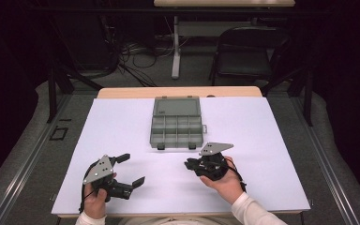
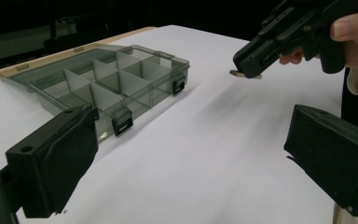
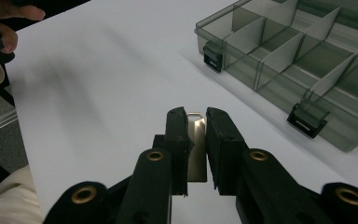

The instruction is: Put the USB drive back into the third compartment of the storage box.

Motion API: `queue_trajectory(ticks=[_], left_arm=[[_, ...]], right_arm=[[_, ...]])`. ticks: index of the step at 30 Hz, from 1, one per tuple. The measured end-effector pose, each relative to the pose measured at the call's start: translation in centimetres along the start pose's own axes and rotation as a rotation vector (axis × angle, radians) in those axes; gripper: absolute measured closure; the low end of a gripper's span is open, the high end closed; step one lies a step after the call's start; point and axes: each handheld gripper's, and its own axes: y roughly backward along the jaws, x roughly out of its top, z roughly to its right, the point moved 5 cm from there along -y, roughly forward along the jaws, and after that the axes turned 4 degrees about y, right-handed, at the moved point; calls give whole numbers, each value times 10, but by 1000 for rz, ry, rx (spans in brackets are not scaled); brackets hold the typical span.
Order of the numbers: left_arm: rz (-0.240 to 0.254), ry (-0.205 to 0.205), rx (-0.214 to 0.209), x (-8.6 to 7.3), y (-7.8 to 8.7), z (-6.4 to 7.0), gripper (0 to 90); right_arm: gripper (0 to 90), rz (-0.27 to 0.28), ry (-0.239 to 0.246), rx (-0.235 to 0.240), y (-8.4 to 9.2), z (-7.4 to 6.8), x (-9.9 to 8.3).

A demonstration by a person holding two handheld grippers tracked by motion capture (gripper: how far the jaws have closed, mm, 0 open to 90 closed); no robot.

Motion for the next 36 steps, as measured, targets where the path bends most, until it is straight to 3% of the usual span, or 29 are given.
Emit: queue_trajectory(ticks=[8,13,36], left_arm=[[-2,-3,6,0,0,0,24],[-3,-3,7,0,1,0,24],[-4,-6,4,0,1,0,25]], right_arm=[[794,8,24,-26,-2,10,20],[794,15,13,-32,-4,16,27],[794,-4,-7,-91,-17,45,47]])
